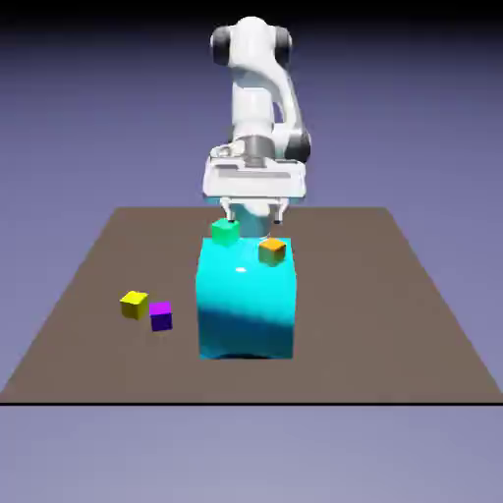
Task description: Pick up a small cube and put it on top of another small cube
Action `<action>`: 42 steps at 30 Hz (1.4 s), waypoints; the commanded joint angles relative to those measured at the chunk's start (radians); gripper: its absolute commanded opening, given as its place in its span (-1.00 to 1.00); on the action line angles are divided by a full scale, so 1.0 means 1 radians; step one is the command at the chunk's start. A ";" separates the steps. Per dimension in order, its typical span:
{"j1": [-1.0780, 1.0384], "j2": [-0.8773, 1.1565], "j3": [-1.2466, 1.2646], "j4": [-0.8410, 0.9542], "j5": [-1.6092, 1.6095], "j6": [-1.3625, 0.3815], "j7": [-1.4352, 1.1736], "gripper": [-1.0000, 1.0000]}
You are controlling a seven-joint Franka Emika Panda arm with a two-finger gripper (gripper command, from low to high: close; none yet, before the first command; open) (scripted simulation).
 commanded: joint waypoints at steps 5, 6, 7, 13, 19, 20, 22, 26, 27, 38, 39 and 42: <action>0.015 0.091 -0.123 -0.009 0.154 -0.019 0.218 0.00; 0.018 0.109 -0.147 -0.011 0.185 -0.023 0.261 0.00; 0.021 0.128 -0.172 -0.013 0.216 -0.026 0.304 0.00; 0.039 0.237 -0.319 -0.023 0.401 -0.049 0.565 0.00; 0.057 0.346 -0.466 -0.034 0.587 -0.072 0.826 0.00; 0.060 0.364 -0.491 -0.036 0.618 -0.075 0.870 0.00; 0.066 0.401 -0.540 -0.039 0.679 -0.083 0.957 0.00; 0.078 0.474 -0.638 -0.047 0.803 -0.098 1.131 0.00; 0.081 0.492 -0.663 -0.048 0.834 -0.102 1.174 0.00; 0.066 0.713 -0.664 0.031 1.229 -0.178 1.070 0.00; 0.062 0.737 -0.654 0.043 1.273 -0.187 1.036 0.00; 0.052 0.809 -0.623 0.080 1.403 -0.215 0.936 0.00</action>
